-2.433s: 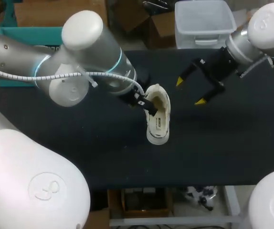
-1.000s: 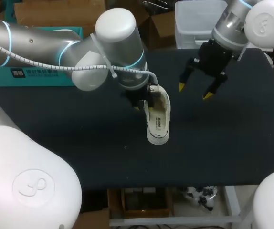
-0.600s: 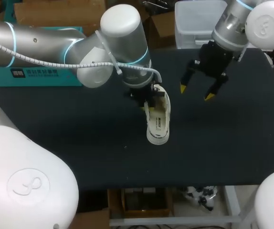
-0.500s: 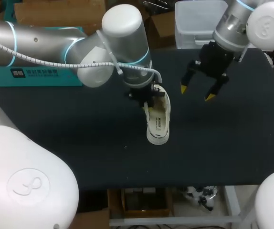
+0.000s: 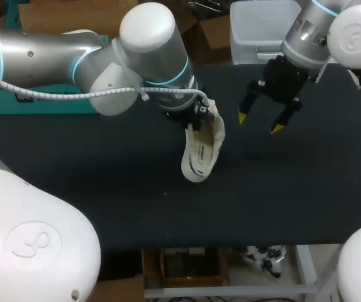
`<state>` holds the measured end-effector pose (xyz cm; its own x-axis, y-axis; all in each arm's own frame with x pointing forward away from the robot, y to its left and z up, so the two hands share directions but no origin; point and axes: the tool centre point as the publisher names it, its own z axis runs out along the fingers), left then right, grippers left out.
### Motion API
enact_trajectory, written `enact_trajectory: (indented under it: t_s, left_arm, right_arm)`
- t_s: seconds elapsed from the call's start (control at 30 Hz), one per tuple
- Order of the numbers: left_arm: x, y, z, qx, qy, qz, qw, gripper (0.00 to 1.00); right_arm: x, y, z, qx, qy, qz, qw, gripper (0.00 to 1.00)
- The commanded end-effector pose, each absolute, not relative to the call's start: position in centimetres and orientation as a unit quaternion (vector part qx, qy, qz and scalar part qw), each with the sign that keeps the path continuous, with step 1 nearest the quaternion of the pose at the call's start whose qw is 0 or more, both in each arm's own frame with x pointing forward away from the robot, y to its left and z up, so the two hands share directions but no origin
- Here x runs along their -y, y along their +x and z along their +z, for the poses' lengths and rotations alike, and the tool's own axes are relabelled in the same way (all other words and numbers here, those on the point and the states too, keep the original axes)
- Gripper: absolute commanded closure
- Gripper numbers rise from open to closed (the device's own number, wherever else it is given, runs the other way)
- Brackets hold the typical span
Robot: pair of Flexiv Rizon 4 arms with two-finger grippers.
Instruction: Open the shoe tongue, take the insole out of the shoe, put the insole back into the shoe, and pack the shoe into the shoebox
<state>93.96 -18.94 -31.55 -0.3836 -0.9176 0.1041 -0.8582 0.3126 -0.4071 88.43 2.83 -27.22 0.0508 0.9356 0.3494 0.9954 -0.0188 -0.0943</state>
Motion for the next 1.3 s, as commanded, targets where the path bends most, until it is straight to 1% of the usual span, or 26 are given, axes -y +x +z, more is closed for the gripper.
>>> enact_trajectory:
  t_s: [0.03,0.13,0.27,0.47,0.57,0.63,0.7,0.83,0.97,1.17,1.3]
  left_arm:
    - [15.8,93.6,-28.5,-0.829,-0.507,-0.23,0.046,1.0]
    - [14.9,94.1,-27.3,-0.847,-0.474,-0.238,0.034,1.0]
    - [13.5,94.7,-25.8,-0.87,-0.428,-0.243,0.035,1.0]
    - [10.6,95.9,-21.7,-0.897,-0.357,-0.255,0.05,1.0]
    - [9.3,97.1,-20.0,-0.907,-0.332,-0.249,0.067,1.0]
    - [8.4,98.1,-18.9,-0.917,-0.31,-0.241,0.074,1.0]
    - [7.7,98.9,-17.7,-0.925,-0.285,-0.241,0.072,1.0]
    - [6.2,100.7,-15.4,-0.935,-0.238,-0.252,0.07,1.0]
    - [4.5,102.1,-13.2,-0.946,-0.193,-0.243,0.094,1.0]
    - [0.0,104.2,-9.8,-0.951,-0.139,-0.247,0.123,1.0]
    - [-3.5,105.6,-8.8,-0.95,-0.131,-0.254,0.128,1.0]
  right_arm:
    - [-2.9,88.4,-27.0,0.699,-0.697,-0.085,0.137,0.0]
    - [-2.8,88.3,-26.8,0.725,-0.674,-0.086,0.108,0.0]
    - [-3.2,88.0,-26.4,0.758,-0.643,-0.086,0.068,0.0]
    - [-4.6,88.3,-25.9,0.814,-0.579,-0.051,0.01,0.0]
    - [-4.8,88.5,-25.6,0.843,-0.536,-0.043,-0.018,0.0]
    - [-4.8,88.6,-25.5,0.875,-0.482,-0.024,-0.042,0.0]
    - [-4.5,88.8,-25.5,0.889,-0.456,-0.025,-0.032,0.0]
    - [-4.5,88.8,-25.5,0.889,-0.456,-0.025,-0.032,0.0]
    - [-4.5,88.8,-25.5,0.889,-0.456,-0.025,-0.032,0.0]
    - [-4.5,88.8,-25.5,0.889,-0.456,-0.025,-0.032,0.0]
    - [-5.9,89.3,-25.8,0.922,-0.376,-0.002,-0.09,0.0]
